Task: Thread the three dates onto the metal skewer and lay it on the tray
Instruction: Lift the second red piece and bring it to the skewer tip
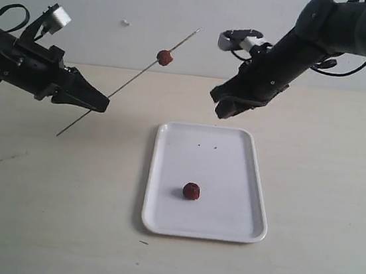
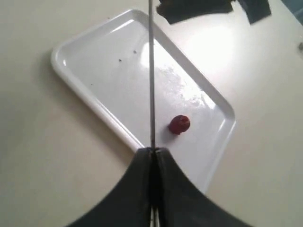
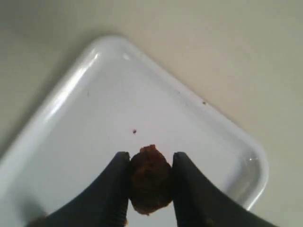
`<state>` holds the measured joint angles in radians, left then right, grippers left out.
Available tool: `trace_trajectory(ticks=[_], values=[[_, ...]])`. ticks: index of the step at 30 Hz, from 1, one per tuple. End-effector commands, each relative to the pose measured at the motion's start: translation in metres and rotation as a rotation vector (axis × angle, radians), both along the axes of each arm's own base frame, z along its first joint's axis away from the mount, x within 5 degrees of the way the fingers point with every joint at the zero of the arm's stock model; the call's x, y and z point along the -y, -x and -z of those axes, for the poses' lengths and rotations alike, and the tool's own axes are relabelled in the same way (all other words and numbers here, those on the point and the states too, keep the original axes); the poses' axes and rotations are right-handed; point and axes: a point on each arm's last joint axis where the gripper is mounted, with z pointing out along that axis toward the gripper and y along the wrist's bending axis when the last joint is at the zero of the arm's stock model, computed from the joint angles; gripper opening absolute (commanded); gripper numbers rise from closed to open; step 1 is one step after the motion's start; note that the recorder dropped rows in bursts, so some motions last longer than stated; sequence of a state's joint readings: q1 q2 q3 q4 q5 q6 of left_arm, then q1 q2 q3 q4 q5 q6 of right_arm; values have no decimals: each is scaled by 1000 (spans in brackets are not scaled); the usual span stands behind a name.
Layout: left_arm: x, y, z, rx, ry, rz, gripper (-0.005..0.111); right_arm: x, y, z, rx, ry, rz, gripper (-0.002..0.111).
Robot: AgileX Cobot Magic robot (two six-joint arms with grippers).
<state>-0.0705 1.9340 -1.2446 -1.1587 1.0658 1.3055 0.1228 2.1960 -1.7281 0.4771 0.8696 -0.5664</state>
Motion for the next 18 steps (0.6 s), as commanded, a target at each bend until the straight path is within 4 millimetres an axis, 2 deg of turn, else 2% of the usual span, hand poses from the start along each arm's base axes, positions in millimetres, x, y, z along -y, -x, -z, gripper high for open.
trace_trajectory(ticks=[1,7,14,18], values=[[1,7,-4,-27,33,23,0,16,-8,-17,-54,-163,241,30],[4,14,4,-88,43,10,0,37,-15,-30,-99,-445,374,30],[38,26,7,-106,34,89,0,33,-19,-42,-79,-628,385,30],[46,28,11,-115,-13,69,0,35,-21,-45,-69,-666,391,30]])
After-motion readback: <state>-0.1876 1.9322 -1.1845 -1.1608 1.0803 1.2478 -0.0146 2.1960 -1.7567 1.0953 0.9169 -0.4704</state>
